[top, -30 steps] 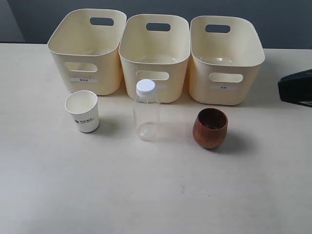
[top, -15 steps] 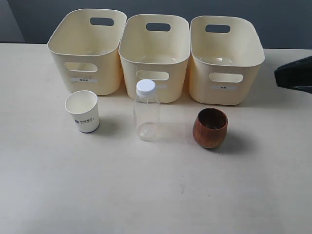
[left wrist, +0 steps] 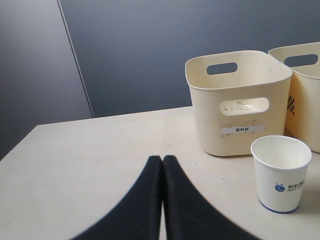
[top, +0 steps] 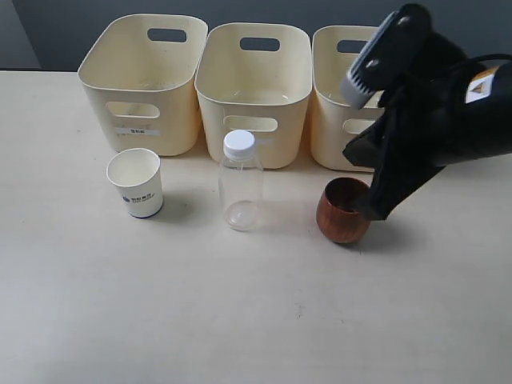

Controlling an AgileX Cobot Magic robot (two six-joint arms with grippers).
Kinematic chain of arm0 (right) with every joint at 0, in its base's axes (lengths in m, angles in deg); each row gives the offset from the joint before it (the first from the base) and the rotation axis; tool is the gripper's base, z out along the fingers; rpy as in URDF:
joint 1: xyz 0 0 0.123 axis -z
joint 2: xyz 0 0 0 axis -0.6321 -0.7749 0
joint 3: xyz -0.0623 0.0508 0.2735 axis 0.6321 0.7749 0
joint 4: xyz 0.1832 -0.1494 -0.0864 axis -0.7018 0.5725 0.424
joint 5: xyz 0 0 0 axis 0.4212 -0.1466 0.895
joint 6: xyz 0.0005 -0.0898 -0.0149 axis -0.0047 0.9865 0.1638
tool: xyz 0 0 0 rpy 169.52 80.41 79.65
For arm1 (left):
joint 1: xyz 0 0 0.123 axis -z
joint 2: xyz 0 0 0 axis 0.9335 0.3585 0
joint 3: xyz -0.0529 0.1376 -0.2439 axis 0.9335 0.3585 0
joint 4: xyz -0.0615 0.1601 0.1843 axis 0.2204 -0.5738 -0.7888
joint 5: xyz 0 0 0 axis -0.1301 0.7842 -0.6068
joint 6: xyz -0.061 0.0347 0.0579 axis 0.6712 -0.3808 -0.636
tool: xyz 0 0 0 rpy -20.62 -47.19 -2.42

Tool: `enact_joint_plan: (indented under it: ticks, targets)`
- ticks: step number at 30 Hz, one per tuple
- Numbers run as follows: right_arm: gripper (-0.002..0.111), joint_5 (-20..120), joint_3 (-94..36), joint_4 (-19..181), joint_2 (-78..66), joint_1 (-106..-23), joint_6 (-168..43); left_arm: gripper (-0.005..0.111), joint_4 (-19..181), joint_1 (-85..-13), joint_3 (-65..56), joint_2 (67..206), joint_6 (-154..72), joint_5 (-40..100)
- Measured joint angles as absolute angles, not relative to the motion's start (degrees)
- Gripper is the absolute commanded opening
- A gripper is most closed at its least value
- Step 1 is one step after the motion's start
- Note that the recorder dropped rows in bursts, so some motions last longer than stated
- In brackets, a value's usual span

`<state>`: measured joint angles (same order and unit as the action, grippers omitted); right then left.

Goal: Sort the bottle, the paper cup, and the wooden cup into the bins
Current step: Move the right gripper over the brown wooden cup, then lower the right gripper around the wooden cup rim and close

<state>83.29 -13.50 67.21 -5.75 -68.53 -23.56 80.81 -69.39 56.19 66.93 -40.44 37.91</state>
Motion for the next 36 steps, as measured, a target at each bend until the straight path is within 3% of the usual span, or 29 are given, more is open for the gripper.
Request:
enact_joint_plan:
  ticks: [12,36]
  targets:
    - [-0.001,90.5,-19.6,79.1,-12.1,-70.1,-29.8,0.000,80.8,-69.4,56.2,66.9,-40.4,37.9]
    - [-0.001,92.9,-19.7,79.8,-12.6,-70.1,-29.8,0.000,80.8,-69.4,56.2,66.9,-40.4,37.9]
